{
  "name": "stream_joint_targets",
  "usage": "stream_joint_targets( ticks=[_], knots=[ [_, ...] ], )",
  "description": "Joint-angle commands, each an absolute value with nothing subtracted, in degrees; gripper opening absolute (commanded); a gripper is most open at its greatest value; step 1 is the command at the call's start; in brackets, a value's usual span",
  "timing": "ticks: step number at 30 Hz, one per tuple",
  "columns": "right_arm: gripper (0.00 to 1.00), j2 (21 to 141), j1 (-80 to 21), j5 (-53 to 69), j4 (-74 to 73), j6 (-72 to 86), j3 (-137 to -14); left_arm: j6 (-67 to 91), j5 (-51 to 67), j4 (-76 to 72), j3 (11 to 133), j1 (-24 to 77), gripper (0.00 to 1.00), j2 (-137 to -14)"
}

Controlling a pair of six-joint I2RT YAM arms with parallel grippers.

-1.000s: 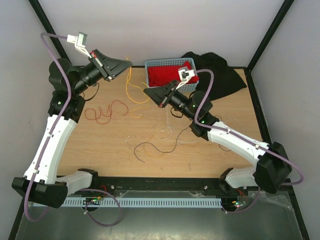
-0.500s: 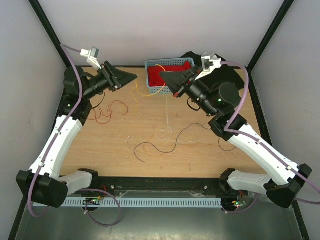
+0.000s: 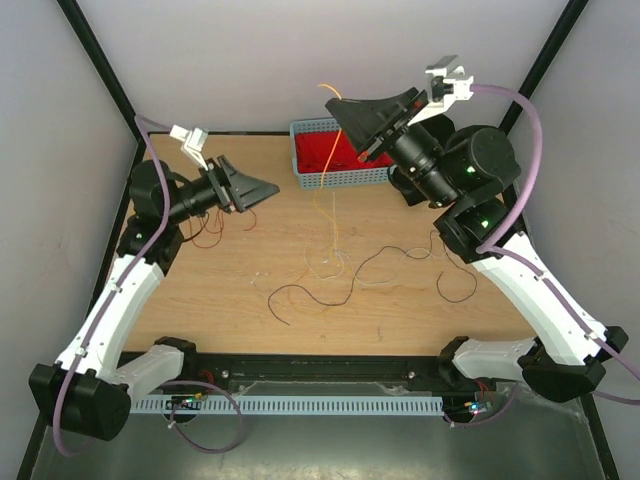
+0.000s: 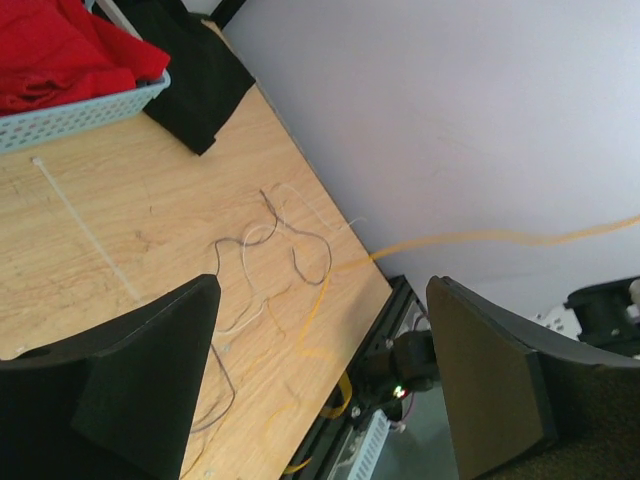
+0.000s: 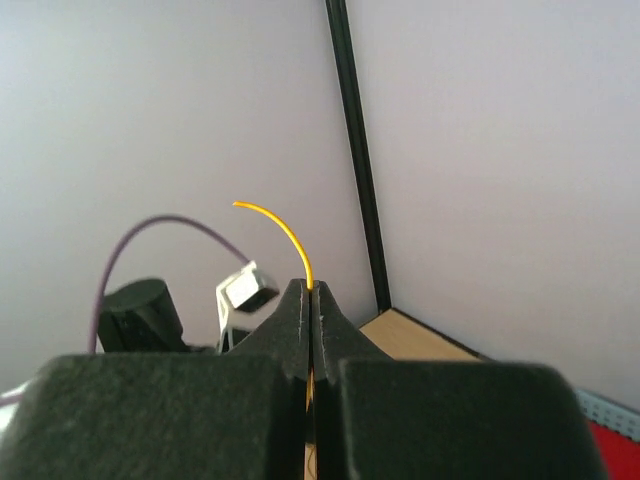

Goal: Zip-tie the wires
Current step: Straighten the cable at the center of the board.

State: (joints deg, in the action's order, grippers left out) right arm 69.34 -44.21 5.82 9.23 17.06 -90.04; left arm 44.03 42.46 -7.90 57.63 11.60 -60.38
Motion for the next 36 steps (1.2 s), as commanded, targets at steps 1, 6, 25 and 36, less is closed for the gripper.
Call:
stream_joint_targets(
  ticks=[1,6,25,36],
  knots=[
    [0.0,70.1,-44.3,6.2,7.8,15.2,-94.8,38.5,46.2,-8.9,52.1,11.5,0.86,-56.8],
    [0.0,69.9,-44.3,4.9,8.8,14.8,-96.2,34.1,47.7,-9.0,44.7,12.3,0.88,-52.6],
    [0.0,73.7,-44.3,7.0,10.8,15.2,-102.9,20.8,22.0,-11.0,29.4,19.3,0.99,-42.8],
    [0.0,73.9,-44.3,7.3,10.4,15.5,-103.8,21.7,21.6,-10.7,30.8,32.2,0.99,-60.6]
  ],
)
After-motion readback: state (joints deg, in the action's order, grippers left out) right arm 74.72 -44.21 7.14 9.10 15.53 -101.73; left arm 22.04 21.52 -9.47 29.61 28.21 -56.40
